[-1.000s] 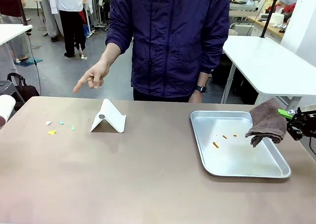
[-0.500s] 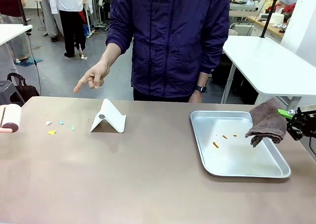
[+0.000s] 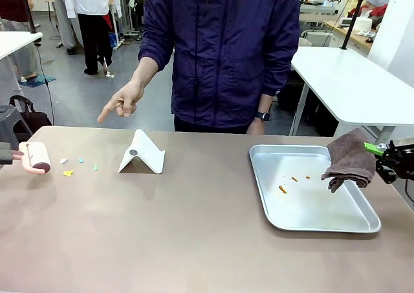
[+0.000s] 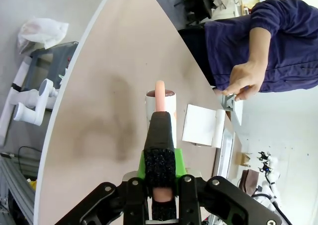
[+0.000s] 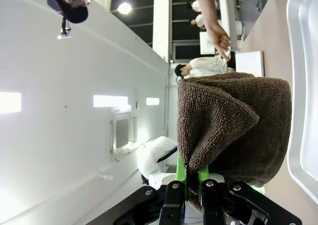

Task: Clean the surface of the table.
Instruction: If a person points to the right, clean the right side of the table with your right hand, and if they point to the left, clean the left side with your left hand.

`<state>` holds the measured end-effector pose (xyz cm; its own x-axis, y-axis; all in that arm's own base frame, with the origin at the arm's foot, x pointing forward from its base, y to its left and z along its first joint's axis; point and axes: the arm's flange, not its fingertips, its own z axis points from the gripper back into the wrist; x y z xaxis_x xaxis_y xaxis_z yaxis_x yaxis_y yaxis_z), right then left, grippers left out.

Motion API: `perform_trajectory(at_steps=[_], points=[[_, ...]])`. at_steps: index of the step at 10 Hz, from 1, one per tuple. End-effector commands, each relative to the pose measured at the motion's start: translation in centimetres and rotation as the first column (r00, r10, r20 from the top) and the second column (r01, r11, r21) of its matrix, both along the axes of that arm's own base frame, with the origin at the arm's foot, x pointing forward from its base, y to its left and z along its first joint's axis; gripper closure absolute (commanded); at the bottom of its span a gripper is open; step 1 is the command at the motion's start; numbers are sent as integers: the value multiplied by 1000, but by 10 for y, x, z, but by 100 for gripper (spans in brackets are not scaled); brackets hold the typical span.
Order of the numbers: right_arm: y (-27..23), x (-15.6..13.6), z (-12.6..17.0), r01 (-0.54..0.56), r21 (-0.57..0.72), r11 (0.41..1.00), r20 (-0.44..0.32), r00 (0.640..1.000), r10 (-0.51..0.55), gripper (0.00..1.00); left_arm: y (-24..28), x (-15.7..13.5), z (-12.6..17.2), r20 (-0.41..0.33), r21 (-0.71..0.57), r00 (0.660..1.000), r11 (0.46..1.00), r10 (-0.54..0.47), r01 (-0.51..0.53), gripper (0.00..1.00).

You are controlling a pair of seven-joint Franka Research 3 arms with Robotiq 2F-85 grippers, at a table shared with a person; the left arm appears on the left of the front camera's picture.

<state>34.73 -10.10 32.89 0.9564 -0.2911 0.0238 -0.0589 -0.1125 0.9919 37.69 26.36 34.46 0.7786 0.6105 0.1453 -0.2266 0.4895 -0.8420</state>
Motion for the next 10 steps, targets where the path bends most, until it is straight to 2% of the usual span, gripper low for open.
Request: perform_trajectory(at_steps=[1, 5, 10], points=[[0, -2, 3, -13, 4, 1000, 6, 1000, 13, 100, -11, 3, 1, 6, 13, 998, 998, 57, -57, 78], [0, -2, 3, -13, 4, 1000, 6, 1000, 13, 100, -20, 25, -16, -94, 42, 994, 998, 49, -46, 78], [0, -2, 3, -13, 4, 1000, 6, 1000, 13, 100, -32, 55, -38, -176, 67, 983, 996, -46, 59, 78]])
